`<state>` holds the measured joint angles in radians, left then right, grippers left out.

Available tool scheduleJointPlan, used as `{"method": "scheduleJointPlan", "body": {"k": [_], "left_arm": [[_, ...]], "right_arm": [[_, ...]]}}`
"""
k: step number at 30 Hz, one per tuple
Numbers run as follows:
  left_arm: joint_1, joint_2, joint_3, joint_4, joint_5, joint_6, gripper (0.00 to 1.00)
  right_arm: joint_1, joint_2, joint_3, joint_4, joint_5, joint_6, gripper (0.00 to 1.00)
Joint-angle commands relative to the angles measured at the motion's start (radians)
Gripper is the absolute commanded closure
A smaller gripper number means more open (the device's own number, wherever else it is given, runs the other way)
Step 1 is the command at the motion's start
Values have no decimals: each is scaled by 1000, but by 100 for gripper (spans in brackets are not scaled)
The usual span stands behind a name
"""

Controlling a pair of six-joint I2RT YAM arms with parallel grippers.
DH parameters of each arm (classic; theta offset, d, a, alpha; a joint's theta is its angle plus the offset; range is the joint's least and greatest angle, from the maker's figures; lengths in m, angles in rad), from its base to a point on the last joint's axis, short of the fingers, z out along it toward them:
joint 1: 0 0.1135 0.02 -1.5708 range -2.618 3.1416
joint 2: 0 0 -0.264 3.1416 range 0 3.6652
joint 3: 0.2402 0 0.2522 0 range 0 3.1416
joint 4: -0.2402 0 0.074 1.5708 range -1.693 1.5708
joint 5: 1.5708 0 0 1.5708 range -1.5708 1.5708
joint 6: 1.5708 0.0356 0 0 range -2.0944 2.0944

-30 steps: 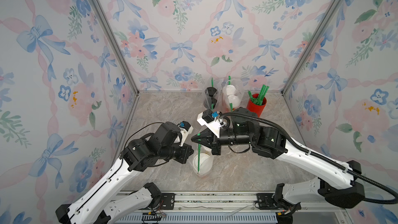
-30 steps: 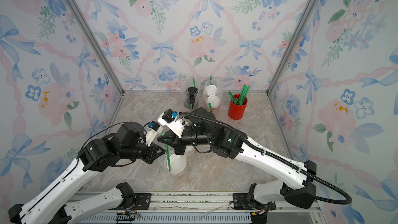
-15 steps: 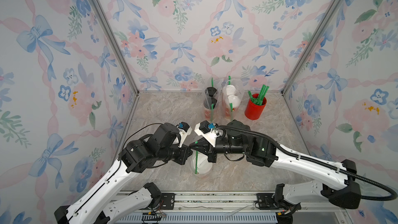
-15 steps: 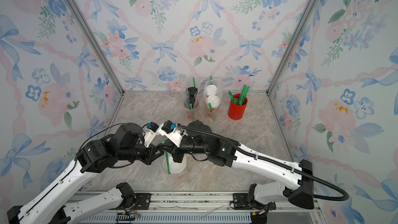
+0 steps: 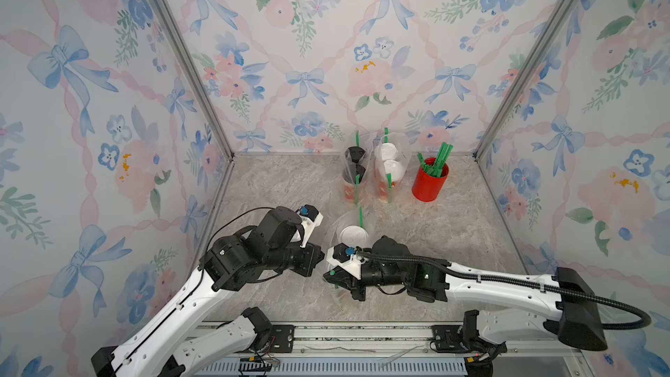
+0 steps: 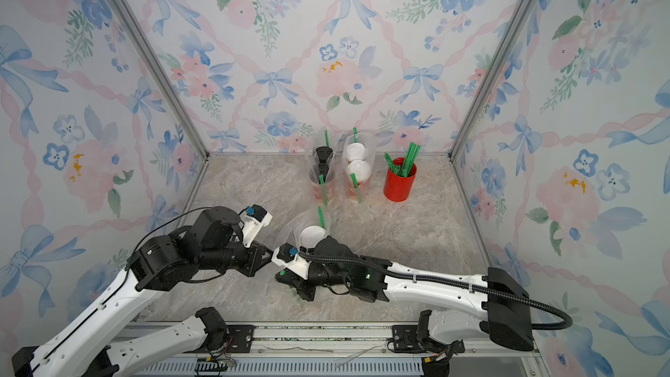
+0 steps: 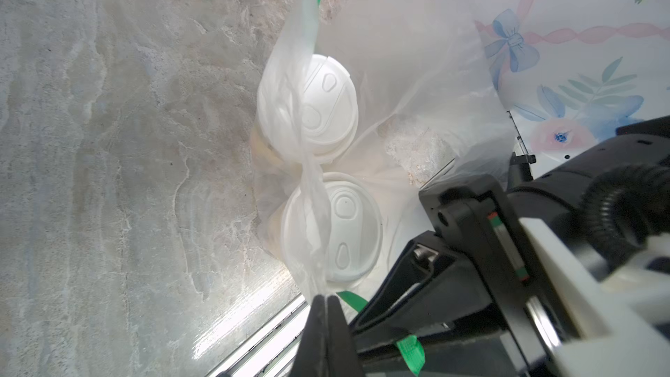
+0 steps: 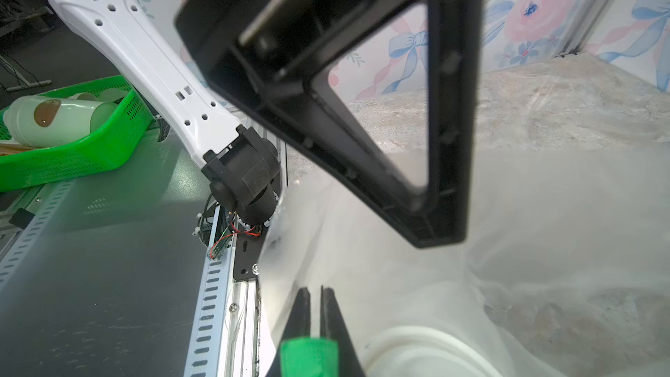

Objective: Pack milk tea into plastic carrier bags
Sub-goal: Place the straw in the plastic carrier bag, then reset both arms

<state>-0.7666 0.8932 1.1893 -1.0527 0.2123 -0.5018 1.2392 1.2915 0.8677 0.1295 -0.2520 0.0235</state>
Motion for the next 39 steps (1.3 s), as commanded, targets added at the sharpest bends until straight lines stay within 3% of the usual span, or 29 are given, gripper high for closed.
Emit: {"method": "scheduleJointPlan", "body": {"k": [1, 3, 4, 7, 13, 19, 21, 23, 30, 34, 39], "left_arm": [[-3, 2, 16, 13, -8, -4, 100], [-3, 1, 19, 13, -8, -3, 99], [-4, 1, 21, 14, -10, -4, 97], [-2, -4, 37, 19, -34, -5, 80], [14, 13, 94, 58, -130, 40, 50], [123, 113, 97, 114, -336, 123, 21], [191, 138, 48, 155, -390, 140, 9], [245, 146, -13, 216, -424, 154, 2], [430, 117, -321, 574, -503, 163, 2], [473, 89, -562, 860, -647, 198, 2], [509, 93, -852, 1370, -630, 340, 2]], "right_arm": [[6, 10, -12, 27, 12, -18, 84], [6, -5, 2, -3, 2, -18, 75], [6, -18, 12, -19, -2, -15, 65], [6, -66, 46, -75, -6, -14, 47], [-56, -191, 125, -193, 26, 11, 35], [-306, -283, 195, -391, 229, 122, 27], [-430, -301, 199, -478, 299, 161, 20], [-536, -323, 175, -526, 358, 170, 5], [-887, -390, -117, -427, 552, 120, 4], [-1045, -367, -343, -155, 638, 69, 3], [-1188, -216, -528, 316, 559, 41, 3]]}}
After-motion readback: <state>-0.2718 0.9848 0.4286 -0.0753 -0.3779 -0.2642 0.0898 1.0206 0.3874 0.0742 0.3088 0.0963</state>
